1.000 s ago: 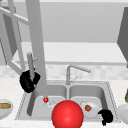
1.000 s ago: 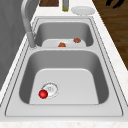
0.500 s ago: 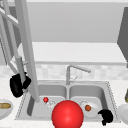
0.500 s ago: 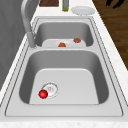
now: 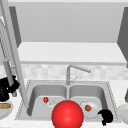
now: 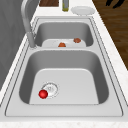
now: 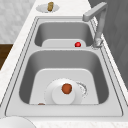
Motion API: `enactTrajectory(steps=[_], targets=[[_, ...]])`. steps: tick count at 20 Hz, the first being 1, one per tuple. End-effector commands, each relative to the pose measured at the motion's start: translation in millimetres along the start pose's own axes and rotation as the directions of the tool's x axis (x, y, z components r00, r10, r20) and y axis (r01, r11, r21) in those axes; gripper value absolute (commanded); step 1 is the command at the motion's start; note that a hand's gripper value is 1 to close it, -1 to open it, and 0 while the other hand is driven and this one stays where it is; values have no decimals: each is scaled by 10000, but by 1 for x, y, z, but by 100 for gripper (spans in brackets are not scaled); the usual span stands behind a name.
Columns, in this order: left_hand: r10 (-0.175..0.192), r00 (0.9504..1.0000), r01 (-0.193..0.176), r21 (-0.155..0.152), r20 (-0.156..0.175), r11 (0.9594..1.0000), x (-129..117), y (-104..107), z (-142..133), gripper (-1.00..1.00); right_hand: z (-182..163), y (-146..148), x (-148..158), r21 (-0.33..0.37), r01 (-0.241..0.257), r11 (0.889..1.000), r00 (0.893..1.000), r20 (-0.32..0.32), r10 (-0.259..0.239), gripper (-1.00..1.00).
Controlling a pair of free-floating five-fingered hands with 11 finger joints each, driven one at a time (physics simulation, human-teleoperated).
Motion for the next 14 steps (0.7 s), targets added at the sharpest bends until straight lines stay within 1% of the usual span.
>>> enactTrajectory(steps=[1, 7, 11, 14], targets=[[49, 9993, -48, -49, 361, 10000, 6, 32, 20, 100, 0, 0, 0, 0, 0, 10000, 10000, 0, 0, 0], [607, 9968, -601, -142, 519, 9981, -3, 66, 23, 100, 0, 0, 0, 0, 0, 10000, 10000, 0, 0, 0], [959, 9941, -953, -144, 501, 9953, -10, 88, 28, 100, 0, 0, 0, 0, 0, 10000, 10000, 0, 0, 0], [1212, 9914, -1204, -195, 490, 9925, -16, 103, 33, 100, 0, 0, 0, 0, 0, 10000, 10000, 0, 0, 0]])
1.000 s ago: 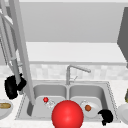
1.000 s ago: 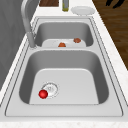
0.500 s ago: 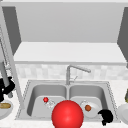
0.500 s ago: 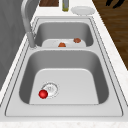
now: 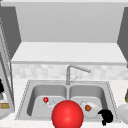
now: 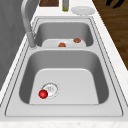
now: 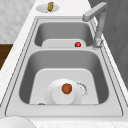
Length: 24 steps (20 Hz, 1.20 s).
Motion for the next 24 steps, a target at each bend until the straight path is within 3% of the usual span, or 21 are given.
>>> enactTrajectory(steps=[1, 12, 17, 22, 24], targets=[[107, 9990, -90, -400, 428, 9992, 9, 29, 19, 100, 0, 0, 0, 0, 0, 10000, 10000, 0, 0, 0], [1000, 9944, -989, -315, 354, 9946, -9, 82, 33, 100, 0, 0, 0, 0, 0, 10000, 10000, 0, 0, 0], [1460, 9889, -1457, -136, 261, 9892, -21, 103, 39, 100, 0, 0, 0, 0, 0, 10000, 10000, 0, 0, 0], [1952, 9807, -1953, 139, 137, 9806, -33, 121, 39, 100, 0, 0, 0, 0, 0, 10000, 10000, 0, 0, 0], [1960, 9806, -1959, 254, -22, 9803, -29, 125, 35, 100, 0, 0, 0, 0, 0, 10000, 10000, 0, 0, 0]])
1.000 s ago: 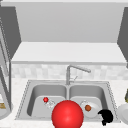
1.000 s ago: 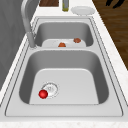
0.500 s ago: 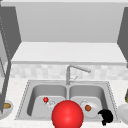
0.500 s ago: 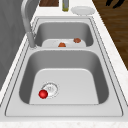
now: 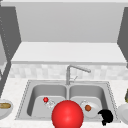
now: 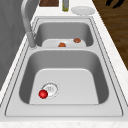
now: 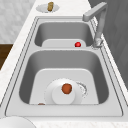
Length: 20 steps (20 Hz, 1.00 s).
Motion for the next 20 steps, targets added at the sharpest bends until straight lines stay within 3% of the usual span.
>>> enactTrajectory(steps=[1, 2, 3, 5, 9, 14, 16, 17, 18, 20], targets=[[59, 9998, -61, -115, -168, 9999, 17, 16, 10, 100, 0, 0, 0, 0, 0, 10000, 10000, 0, 0, 0], [74, 9999, -76, -118, -136, 9999, 17, 18, 10, -100, 0, 0, 0, 0, 0, 10000, 10000, 0, 0, 0], [-194, 9995, 207, -574, 232, 9981, 21, 21, 7, -100, 0, 0, 0, 0, 0, 10000, 10000, 0, 0, 0], [-660, 9968, 697, -827, 458, 9941, 26, 31, 9, -100, 0, 0, 0, 0, 0, 10000, 10000, 0, 0, 0], [-417, 9959, 496, -979, 804, 9940, 46, 63, 21, -100, 0, 0, 0, 0, 0, 10000, 10000, 0, 0, 0], [-62, 9973, 150, -1213, 725, 9925, 69, 96, 45, -100, 0, 0, 0, 0, 0, 10000, 10000, 0, 0, 0], [107, 9985, -39, -1275, 532, 9918, 79, 102, 53, -100, 0, 0, 0, 0, 0, 10000, 10000, 0, 0, 0], [402, 9978, -328, -1352, 525, 9903, 74, 105, 61, -100, 0, 0, 0, 0, 0, 10000, 10000, 0, 0, 0], [467, 9976, -386, -1508, 508, 9878, 76, 106, 63, -100, 0, 0, 0, 0, 0, 10000, 10000, 0, 0, 0], [101, 9988, -7, -1901, 481, 9818, 81, 103, 70, -100, 0, 0, 0, 0, 0, 10000, 10000, 0, 0, 0]])
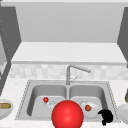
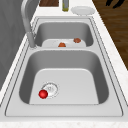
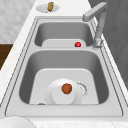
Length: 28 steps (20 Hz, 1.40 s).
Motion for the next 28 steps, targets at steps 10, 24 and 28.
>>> enactTrajectory(steps=[10, 24, 28], targets=[[64, 10000, -70, -1173, -60, 9931, 8, -22, 49, -100, 0, 0, 0, 0, 0, 10000, 10000, 0, 0, 0], [485, 9988, -485, -1179, -28, 9918, -27, -80, 136, -100, 0, 0, 0, 0, 0, 10000, 10000, 0, 0, 0], [470, 9989, -474, -1234, -68, 9912, -36, -93, 160, -100, 0, 0, 0, 0, 0, 10000, 10000, 0, 0, 0]])
